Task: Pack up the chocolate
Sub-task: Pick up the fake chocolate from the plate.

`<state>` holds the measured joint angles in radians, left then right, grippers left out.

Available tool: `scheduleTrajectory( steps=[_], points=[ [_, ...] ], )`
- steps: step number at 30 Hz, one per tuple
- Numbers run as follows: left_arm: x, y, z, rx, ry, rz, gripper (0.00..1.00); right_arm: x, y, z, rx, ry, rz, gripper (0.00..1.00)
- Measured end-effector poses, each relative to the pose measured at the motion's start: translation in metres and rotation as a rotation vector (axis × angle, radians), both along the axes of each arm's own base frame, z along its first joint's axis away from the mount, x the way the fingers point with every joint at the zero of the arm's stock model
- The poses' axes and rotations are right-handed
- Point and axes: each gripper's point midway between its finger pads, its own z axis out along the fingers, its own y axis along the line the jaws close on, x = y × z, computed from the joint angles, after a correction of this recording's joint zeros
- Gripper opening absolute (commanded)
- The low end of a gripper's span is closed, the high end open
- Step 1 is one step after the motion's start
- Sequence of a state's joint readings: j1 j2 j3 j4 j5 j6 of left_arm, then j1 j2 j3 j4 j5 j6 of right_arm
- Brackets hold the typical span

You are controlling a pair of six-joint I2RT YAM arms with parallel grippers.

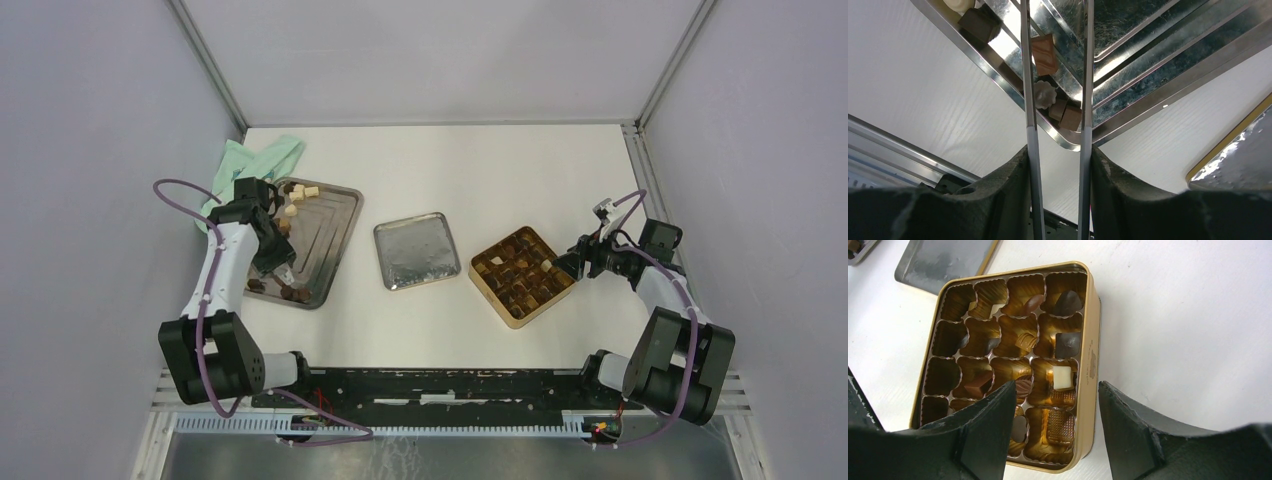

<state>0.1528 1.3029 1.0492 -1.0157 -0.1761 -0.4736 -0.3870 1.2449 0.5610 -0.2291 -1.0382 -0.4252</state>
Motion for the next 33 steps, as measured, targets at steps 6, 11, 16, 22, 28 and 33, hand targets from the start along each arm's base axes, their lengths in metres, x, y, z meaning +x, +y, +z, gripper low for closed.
scheduleTrajectory(
  steps=[6,11,16,22,28,33],
  points=[
    [0.006,0.004,-0.005,-0.002,0.001,0.014,0.44,0.000,0.000,0.001,-0.002,0.000,0.003,0.67],
    [0.007,0.004,-0.006,-0.005,-0.003,0.014,0.39,0.000,0.000,0.001,-0.003,0.001,0.004,0.67],
    [0.008,0.003,-0.009,-0.014,-0.006,0.013,0.24,0.000,0.000,-0.001,0.001,0.011,0.005,0.67],
    [0.006,0.002,-0.011,-0.022,-0.002,0.013,0.02,-0.001,0.000,-0.002,-0.001,0.011,0.008,0.67],
    [0.003,-0.001,-0.003,-0.032,-0.027,0.008,0.02,0.000,0.000,-0.002,-0.002,0.010,0.008,0.67],
    [-0.003,-0.007,0.006,-0.051,-0.053,0.000,0.02,0.000,0.000,-0.002,-0.001,0.011,0.008,0.67]
  ],
)
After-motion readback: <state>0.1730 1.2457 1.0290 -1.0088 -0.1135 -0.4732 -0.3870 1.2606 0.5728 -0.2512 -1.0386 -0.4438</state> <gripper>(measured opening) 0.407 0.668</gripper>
